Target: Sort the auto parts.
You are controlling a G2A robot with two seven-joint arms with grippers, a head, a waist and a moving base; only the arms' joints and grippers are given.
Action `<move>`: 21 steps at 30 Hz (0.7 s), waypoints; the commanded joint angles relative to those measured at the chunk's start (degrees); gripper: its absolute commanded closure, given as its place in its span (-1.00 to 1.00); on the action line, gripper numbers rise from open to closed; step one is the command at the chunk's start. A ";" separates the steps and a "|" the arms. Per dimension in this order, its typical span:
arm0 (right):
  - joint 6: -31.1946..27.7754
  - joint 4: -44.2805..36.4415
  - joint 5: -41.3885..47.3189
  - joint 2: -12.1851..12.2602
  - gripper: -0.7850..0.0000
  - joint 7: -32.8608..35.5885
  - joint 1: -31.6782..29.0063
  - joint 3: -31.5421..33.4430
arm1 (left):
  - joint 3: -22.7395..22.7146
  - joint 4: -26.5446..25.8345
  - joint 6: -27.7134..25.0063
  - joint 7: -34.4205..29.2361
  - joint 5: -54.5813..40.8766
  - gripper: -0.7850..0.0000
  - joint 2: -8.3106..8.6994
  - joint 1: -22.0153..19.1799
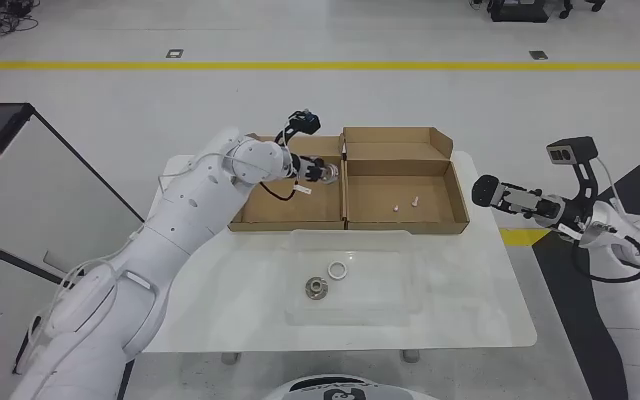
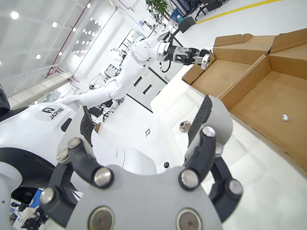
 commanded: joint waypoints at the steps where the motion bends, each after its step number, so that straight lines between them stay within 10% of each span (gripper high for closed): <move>1: 0.00 0.00 0.00 0.00 -1.00 0.00 0.00 0.00 | 1.59 2.45 -0.20 -0.09 0.67 1.00 -0.91 -0.87; 21: 0.00 0.00 0.00 0.00 -1.00 0.00 0.00 0.00 | 12.91 23.80 -3.42 1.47 8.91 1.00 -10.88 -6.98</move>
